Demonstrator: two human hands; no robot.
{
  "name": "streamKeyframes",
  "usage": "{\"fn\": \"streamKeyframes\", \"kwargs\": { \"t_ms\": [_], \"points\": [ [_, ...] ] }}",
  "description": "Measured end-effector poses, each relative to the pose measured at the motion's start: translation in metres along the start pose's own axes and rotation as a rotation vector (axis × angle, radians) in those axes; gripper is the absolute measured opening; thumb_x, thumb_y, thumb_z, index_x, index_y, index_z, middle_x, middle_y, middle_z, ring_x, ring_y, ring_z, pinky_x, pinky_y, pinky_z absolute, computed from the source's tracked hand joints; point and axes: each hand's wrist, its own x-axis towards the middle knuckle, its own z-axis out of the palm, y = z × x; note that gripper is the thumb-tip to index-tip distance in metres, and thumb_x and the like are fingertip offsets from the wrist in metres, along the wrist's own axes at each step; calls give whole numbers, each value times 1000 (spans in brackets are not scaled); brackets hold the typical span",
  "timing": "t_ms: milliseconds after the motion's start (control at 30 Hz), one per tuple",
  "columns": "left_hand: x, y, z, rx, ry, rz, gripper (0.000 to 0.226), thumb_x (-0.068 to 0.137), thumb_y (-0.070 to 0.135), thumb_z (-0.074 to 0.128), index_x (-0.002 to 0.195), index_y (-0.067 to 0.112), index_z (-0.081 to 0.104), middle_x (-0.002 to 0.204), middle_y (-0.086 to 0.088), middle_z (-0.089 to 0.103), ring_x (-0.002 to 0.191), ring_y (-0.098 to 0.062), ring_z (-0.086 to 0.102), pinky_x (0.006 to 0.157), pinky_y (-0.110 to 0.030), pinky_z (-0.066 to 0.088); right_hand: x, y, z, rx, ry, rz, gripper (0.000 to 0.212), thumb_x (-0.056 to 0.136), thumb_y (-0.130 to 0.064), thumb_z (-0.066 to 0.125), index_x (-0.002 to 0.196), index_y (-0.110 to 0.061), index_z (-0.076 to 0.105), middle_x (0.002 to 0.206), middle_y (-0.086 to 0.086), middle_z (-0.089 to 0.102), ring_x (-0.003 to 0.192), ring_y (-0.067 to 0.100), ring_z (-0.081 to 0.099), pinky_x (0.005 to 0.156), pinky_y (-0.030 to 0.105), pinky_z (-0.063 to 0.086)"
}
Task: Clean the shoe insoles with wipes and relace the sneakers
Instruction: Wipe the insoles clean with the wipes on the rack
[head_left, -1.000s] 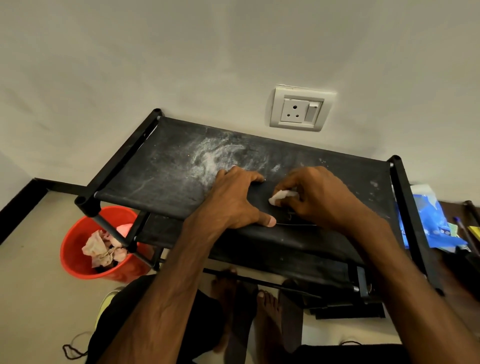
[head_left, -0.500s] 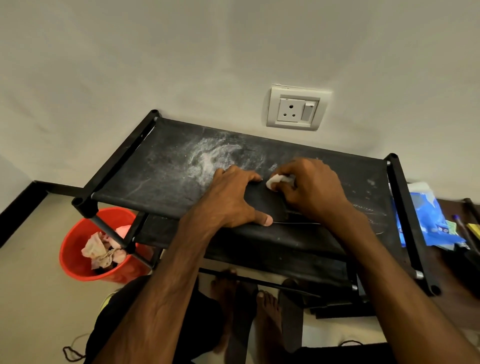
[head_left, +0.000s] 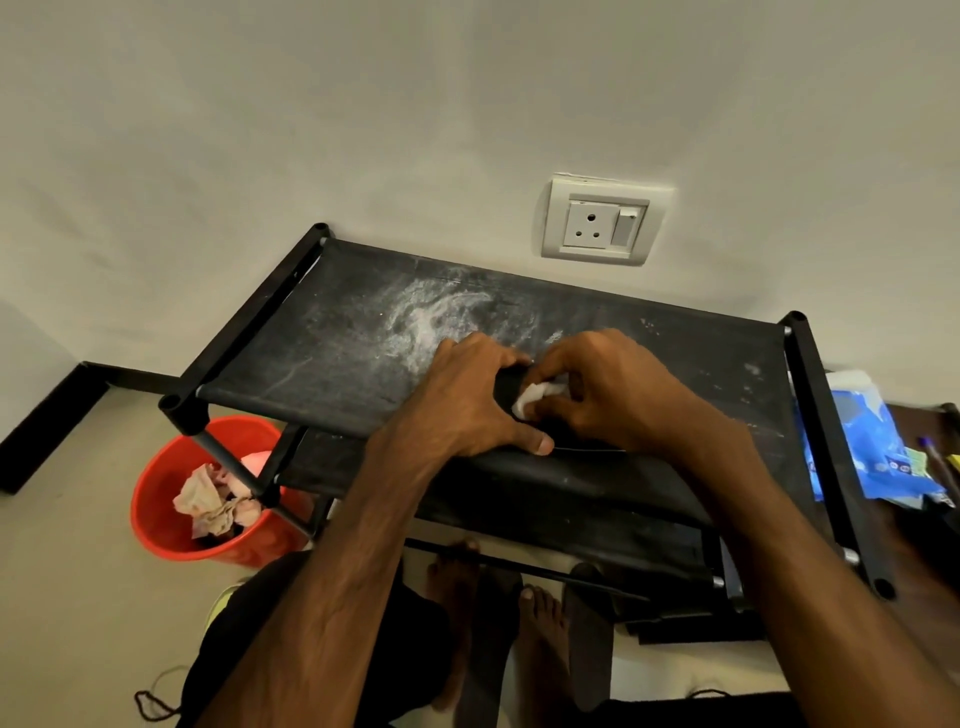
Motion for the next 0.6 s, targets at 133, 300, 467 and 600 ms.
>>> {"fn": "streamKeyframes", "kwargs": {
  "t_ms": [133, 300, 467, 600],
  "points": [
    [0, 0, 0, -1, -9, 2, 85, 56, 66, 86, 132, 38, 59, 131, 2, 51, 125, -23, 43, 102, -46, 45, 5, 2, 9, -69, 208, 63, 17, 88, -26, 71, 101, -35, 78, 98, -8, 70, 84, 17, 63, 74, 46, 56],
    [-2, -1, -2, -26, 8, -6, 96, 56, 62, 89, 140, 34, 53, 136, 5, 49, 130, -20, 40, 109, -44, 41, -1, 19, 7, -88, 377, 127, 16, 89, -30, 72, 105, -33, 77, 101, -6, 70, 87, 18, 64, 71, 42, 56],
    [-3, -2, -6, 15, 14, 33, 96, 56, 68, 86, 140, 36, 52, 132, 11, 50, 127, -16, 34, 108, -40, 38, -21, 44, -4, 85, 544, 224, 14, 89, -32, 76, 103, -30, 78, 95, -9, 72, 76, 7, 59, 68, 37, 55],
    [-7, -4, -12, 20, 32, 74, 94, 53, 68, 86, 136, 36, 56, 122, 14, 54, 120, -13, 33, 100, -33, 38, -28, 45, -3, 122, 562, 240, 13, 90, -30, 75, 103, -30, 77, 95, -14, 70, 79, 6, 62, 71, 40, 58]
  ]
}}
